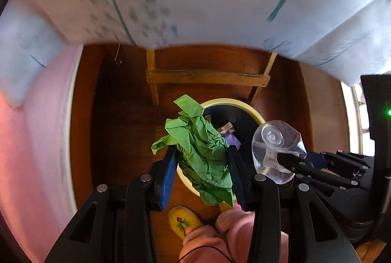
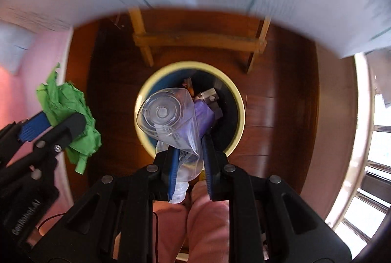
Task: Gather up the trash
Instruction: 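Open both tools to drop the paper and bottle into the bin, then raise both tools back over the table toward the last trash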
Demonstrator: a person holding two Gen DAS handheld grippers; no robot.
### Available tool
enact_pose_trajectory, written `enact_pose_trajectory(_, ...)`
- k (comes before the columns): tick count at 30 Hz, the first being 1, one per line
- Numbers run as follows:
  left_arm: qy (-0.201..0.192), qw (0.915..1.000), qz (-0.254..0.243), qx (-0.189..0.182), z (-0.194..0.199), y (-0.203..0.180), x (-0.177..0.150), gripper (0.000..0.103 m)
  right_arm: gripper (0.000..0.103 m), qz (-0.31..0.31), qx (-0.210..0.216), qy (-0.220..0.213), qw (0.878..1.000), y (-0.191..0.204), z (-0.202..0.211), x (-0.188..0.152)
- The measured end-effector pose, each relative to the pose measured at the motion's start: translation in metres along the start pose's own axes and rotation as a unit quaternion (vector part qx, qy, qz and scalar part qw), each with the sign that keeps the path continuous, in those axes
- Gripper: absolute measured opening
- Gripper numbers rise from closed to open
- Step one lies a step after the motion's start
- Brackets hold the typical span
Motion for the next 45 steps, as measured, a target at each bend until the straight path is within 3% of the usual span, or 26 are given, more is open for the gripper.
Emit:
enact_pose_trajectory(4, 0.002, 0.9999, 0.007, -0.01, -0.029, 0.005, -0.002, 0.044, 0.016, -0.004, 0.009, -0.003, 1.0, -0.013, -0.036, 0.008)
enact_pose_trajectory(7, -0.004, 0.9999, 0.009, -0.013, -0.038, 0.0, 0.002, 0.059, 0.016, -0.012, 0.018, -0.01, 1.0, -0.021, -0.049, 0.014)
enact_pose_trajectory(9, -0.012, 0.9999, 0.006, -0.006, -0.041, -0.001, 0.0, 0.077, 0.017, -0.018, 0.027, -0.016, 0.999, -0.023, -0.054, 0.015)
enact_pose_trajectory(10, -0.014, 0.9999, 0.006, -0.005, -0.042, -0.004, 0.004, 0.079, 0.017, -0.019, 0.029, -0.018, 0.999, -0.024, -0.055, 0.015)
enact_pose_trajectory(13, -0.018, 0.9997, 0.013, -0.004, -0.038, -0.005, 0.006, 0.081, 0.025, -0.024, 0.033, -0.022, 0.999, -0.025, -0.053, 0.016)
enact_pose_trajectory(15, -0.023, 0.9996, 0.019, -0.002, -0.034, -0.006, 0.007, 0.082, 0.036, -0.028, 0.037, -0.026, 0.999, -0.025, -0.05, 0.015)
enact_pose_trajectory(24, -0.035, 0.9992, 0.02, 0.004, 0.017, -0.016, 0.006, 0.082, 0.036, -0.036, 0.046, -0.032, 0.998, -0.02, -0.014, 0.01)
enact_pose_trajectory(29, -0.039, 0.9992, 0.005, 0.004, 0.074, -0.029, 0.008, 0.082, 0.036, -0.034, 0.042, -0.039, 0.998, -0.02, 0.041, 0.002)
enact_pose_trajectory(35, -0.062, 0.9979, -0.016, 0.001, 0.173, -0.048, 0.019, 0.082, 0.036, -0.029, 0.04, -0.065, 0.997, -0.018, 0.136, -0.001)
enact_pose_trajectory(41, -0.082, 0.9963, 0.005, -0.022, 0.265, -0.052, 0.036, 0.082, 0.036, -0.026, 0.037, -0.125, 0.991, -0.015, 0.238, -0.001)
enact_pose_trajectory(45, -0.117, 0.9927, 0.003, -0.029, 0.323, -0.056, 0.044, 0.082, 0.036, -0.031, 0.034, -0.163, 0.986, -0.013, 0.293, -0.001)
Point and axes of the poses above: each gripper's, at about its wrist camera, not at the fingertips, and z roughly against the way its jaws point, y to its left, x to its top, the point moved 3 cm from there along -z, roughly the way its jaws point, and after that the axes turned 14 degrees about z, right-handed, at the moved point
